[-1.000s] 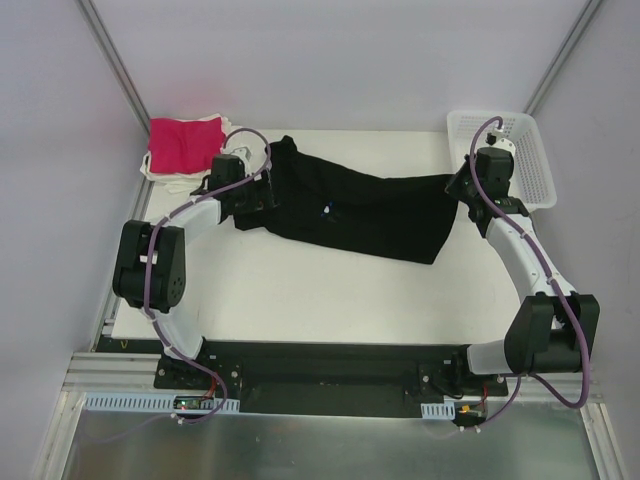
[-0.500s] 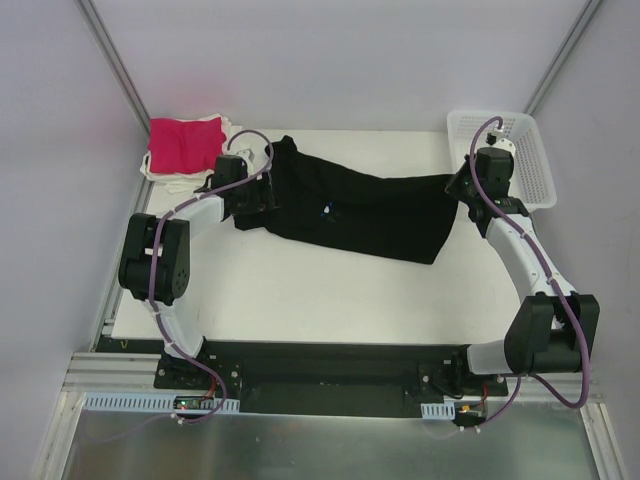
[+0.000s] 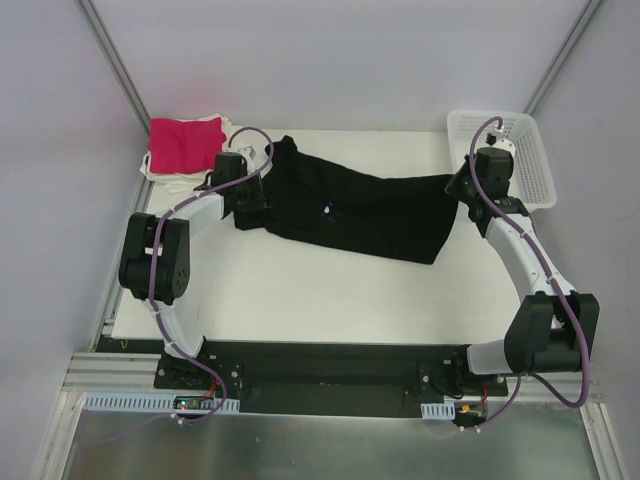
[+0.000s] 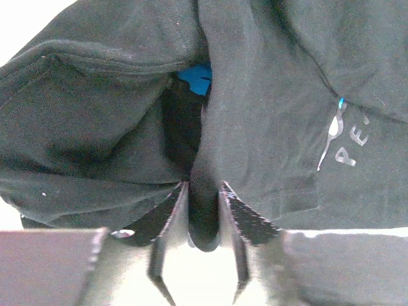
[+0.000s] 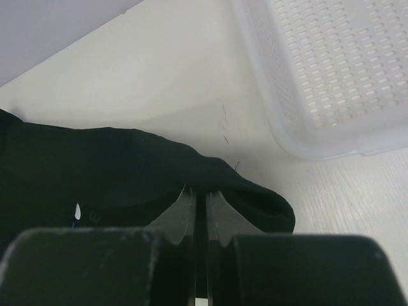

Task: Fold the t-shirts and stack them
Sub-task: Flatten out the tshirt

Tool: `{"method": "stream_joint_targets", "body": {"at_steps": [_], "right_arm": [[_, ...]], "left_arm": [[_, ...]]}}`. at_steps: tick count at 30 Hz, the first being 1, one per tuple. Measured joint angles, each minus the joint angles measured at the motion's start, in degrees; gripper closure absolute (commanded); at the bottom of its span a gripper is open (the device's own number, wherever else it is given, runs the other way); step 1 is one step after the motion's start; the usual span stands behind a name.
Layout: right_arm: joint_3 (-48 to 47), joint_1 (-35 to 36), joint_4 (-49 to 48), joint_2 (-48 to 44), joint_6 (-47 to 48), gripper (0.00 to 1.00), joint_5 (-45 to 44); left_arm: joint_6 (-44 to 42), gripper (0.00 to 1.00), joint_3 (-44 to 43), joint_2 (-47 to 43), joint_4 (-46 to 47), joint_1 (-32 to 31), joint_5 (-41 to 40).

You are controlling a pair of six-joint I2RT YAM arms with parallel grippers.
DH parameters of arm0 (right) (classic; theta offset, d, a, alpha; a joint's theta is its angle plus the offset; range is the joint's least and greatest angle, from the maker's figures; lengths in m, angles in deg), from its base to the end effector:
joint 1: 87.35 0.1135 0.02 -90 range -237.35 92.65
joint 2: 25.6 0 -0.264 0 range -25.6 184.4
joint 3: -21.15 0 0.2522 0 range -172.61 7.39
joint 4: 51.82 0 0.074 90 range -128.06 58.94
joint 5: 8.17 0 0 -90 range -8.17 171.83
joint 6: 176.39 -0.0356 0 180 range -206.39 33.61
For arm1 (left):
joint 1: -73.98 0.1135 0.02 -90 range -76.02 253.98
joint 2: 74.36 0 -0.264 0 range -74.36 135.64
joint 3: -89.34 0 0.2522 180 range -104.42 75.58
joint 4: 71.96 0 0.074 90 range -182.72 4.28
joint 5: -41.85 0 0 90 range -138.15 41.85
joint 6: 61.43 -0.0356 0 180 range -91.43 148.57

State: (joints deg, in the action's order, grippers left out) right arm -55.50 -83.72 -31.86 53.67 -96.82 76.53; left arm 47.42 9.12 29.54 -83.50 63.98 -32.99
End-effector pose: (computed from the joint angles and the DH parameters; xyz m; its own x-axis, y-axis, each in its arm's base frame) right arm 0.3234 0.0172 0.3193 -0.3729 0.1570 -0.9145 0.0911 0.9870 0.1323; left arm 0.3952 -0.0791 0.2060 -0.6596 -0.2003 -0.7244 0.1742 0.8968 -0.4067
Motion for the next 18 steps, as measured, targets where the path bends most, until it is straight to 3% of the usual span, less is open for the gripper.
{"method": "stream_joint_targets", "body": {"at_steps": [6,14,18], "right_arm": [[0.0,0.0,0.0,0.3,0.0,0.99,0.0],[0.0,0.0,0.0,0.7,0.0,0.99,0.0],[0.0,0.0,0.0,1.4,0.0,1.0,0.0]], "left_arm": [[0.0,1.0,-1.7,0.2,-1.6,0.0,0.9],[-0.1,1.0,-3.0,1.3,-3.1,0.0,1.2],[-0.1,0.92,-3.8,2.0,-4.3,0.0,1.4]]}}
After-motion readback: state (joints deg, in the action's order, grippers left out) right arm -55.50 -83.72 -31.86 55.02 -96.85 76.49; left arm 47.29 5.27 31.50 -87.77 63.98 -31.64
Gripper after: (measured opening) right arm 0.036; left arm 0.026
